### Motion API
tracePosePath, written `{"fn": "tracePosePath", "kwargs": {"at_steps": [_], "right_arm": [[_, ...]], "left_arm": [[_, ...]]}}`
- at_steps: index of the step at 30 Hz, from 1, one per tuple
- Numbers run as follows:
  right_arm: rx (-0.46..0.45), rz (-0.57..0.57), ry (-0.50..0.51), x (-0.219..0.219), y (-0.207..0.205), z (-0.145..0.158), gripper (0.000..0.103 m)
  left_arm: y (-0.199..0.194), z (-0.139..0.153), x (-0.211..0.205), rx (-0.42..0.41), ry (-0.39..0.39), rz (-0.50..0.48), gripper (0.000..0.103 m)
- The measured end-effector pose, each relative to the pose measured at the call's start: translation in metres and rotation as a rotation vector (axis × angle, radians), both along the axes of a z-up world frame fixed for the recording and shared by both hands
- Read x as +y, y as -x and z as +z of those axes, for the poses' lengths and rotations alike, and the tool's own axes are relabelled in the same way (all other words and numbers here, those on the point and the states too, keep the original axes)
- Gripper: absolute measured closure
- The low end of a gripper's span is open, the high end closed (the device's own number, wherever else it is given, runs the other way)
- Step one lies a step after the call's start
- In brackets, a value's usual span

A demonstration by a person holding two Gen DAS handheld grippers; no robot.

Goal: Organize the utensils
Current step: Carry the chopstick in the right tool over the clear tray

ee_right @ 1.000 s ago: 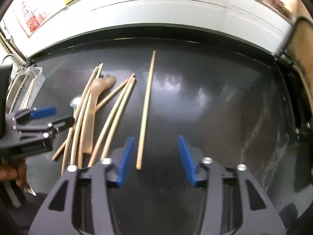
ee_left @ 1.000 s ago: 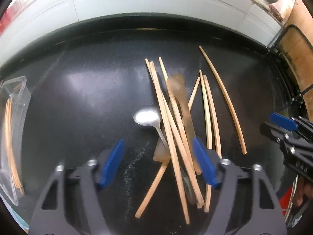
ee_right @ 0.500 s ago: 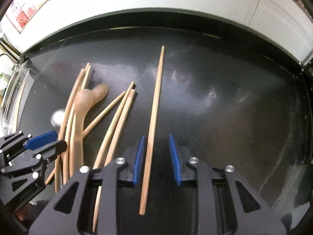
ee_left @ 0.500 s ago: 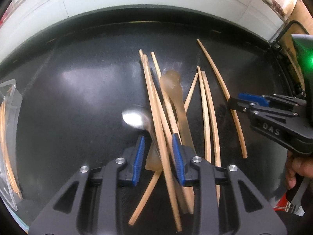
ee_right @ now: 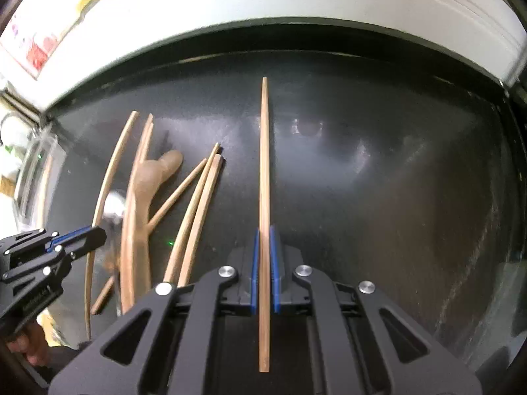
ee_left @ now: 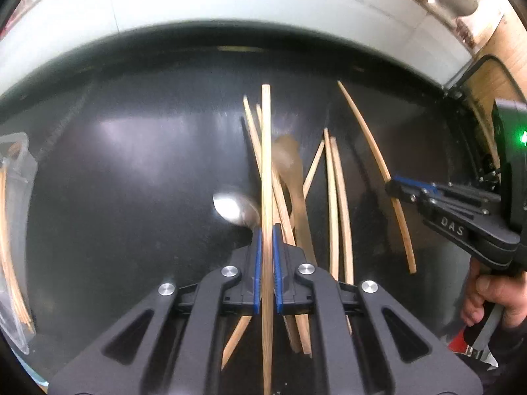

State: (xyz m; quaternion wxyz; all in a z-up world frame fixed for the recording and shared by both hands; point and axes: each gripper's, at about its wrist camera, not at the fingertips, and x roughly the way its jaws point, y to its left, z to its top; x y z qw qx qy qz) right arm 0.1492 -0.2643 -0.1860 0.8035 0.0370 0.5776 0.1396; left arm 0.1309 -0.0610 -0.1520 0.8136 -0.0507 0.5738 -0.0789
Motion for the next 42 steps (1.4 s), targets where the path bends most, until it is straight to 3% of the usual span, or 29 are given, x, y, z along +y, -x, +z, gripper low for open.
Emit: {"fn": "tracePosePath", "kwargs": {"at_steps": [11, 18, 24, 32, 42], "right_arm": [[-0.069, -0.087, -0.048, -0.025, 0.048, 0.067, 0.096], [-0.108, -0.099, -0.065, -0.016, 0.084, 0.111, 0.096], [-0.105, -0.072, -0.078, 0.007, 0.111, 0.127, 0.096], [-0.077, 0.027, -0.146, 0.085, 0.116, 0.145, 0.096], [-0.039, 0.23, -0.294, 0.245, 0.09, 0.163, 0.096]], "left_arm": [[0.021, 0.054, 0.023, -0.063, -0.015, 0.012, 0.097], [0.042, 0.08, 0.042, -0.078, -0.074, 0.015, 0.097], [0.056, 0.098, 0.067, -0.094, -0.077, 0.041, 0.097], [0.071, 0.117, 0.122, -0.113, -0.059, 0.096, 0.097], [0.093, 0.13, 0.26, -0.106, -0.052, 0.286, 0.097]]}}
